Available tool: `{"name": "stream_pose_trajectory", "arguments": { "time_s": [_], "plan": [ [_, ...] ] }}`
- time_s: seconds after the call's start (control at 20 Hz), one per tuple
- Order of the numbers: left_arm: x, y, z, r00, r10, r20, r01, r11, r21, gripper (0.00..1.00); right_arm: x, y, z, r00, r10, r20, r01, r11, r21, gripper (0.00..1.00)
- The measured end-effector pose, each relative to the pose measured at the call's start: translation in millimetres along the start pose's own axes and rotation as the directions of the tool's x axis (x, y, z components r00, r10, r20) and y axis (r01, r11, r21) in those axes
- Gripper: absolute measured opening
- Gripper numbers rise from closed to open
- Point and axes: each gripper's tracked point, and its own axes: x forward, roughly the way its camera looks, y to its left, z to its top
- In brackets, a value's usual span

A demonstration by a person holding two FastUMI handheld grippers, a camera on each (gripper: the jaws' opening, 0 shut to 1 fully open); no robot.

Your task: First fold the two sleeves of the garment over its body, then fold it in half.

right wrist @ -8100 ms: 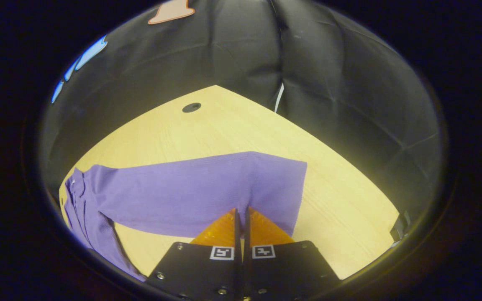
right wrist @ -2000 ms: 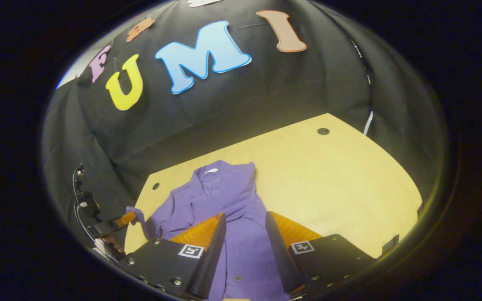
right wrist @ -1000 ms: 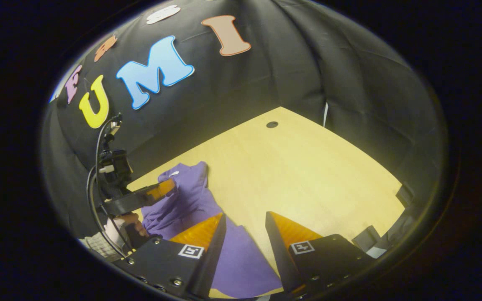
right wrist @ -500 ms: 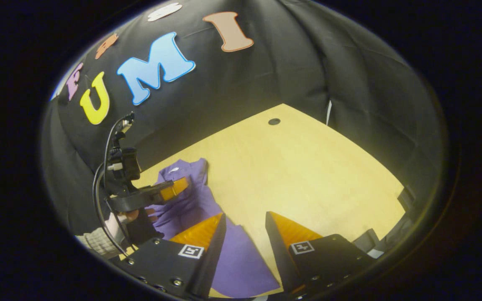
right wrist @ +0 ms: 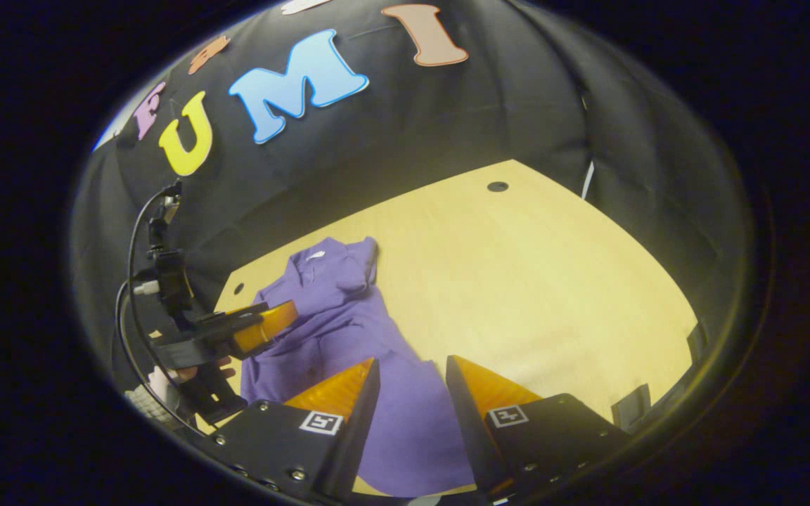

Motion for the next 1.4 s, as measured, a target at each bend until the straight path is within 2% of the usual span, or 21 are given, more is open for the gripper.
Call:
{"name": "stream_pose_trajectory", "arguments": {
  "time_s": [0.45,0.5,0.55,0.7,0.75,0.8,0.9,1.2,1.25,1.3,1.35,1.4],
  "plan": [
    [-84.0,46.5,-120.1,0.989,0.090,-0.120,-0.099,0.993,-0.067,0.85,10.5,10.2,-72.6,0.985,0.034,-0.169,-0.052,0.993,-0.102,0.60],
    [-91.5,48.6,-131.8,0.986,0.096,-0.135,-0.106,0.991,-0.077,0.85,11.5,10.8,-80.8,0.982,0.032,-0.188,-0.054,0.992,-0.113,0.51],
    [-98.5,50.1,-143.0,0.983,0.101,-0.150,-0.115,0.989,-0.088,0.85,12.3,10.2,-89.5,0.978,0.029,-0.208,-0.056,0.991,-0.125,0.61],
    [-114.8,54.3,-179.8,0.973,0.114,-0.199,-0.139,0.983,-0.118,0.85,12.9,6.0,-116.8,0.964,0.006,-0.267,-0.052,0.985,-0.166,0.61],
    [-119.4,54.6,-192.3,0.968,0.117,-0.220,-0.146,0.982,-0.121,0.85,13.4,4.0,-123.0,0.959,-0.003,-0.283,-0.049,0.983,-0.177,0.51],
    [-124.1,54.7,-206.2,0.963,0.120,-0.241,-0.151,0.981,-0.118,0.85,14.2,3.5,-131.5,0.954,-0.008,-0.300,-0.049,0.982,-0.182,0.61],
    [-133.1,54.7,-229.1,0.954,0.124,-0.274,-0.159,0.981,-0.109,0.86,17.8,5.0,-146.7,0.943,-0.013,-0.331,-0.051,0.982,-0.183,0.60],
    [-142.8,53.9,-256.1,0.936,0.134,-0.325,-0.171,0.981,-0.088,0.89,22.6,2.9,-169.5,0.926,-0.049,-0.375,-0.032,0.977,-0.209,0.61],
    [-142.0,55.5,-259.7,0.931,0.144,-0.334,-0.181,0.980,-0.081,0.89,22.5,0.6,-170.2,0.924,-0.062,-0.377,-0.023,0.976,-0.216,0.51],
    [-141.0,57.0,-260.0,0.930,0.150,-0.336,-0.186,0.980,-0.075,0.88,23.7,-1.9,-170.9,0.924,-0.072,-0.376,-0.015,0.975,-0.222,0.51],
    [-140.0,57.1,-259.1,0.931,0.152,-0.333,-0.187,0.980,-0.075,0.87,24.8,-4.0,-171.5,0.922,-0.081,-0.378,-0.008,0.974,-0.227,0.60],
    [-140.7,56.0,-259.4,0.930,0.153,-0.333,-0.188,0.979,-0.077,0.89,24.9,-6.4,-174.8,0.919,-0.088,-0.385,-0.003,0.973,-0.229,0.59]
  ]
}}
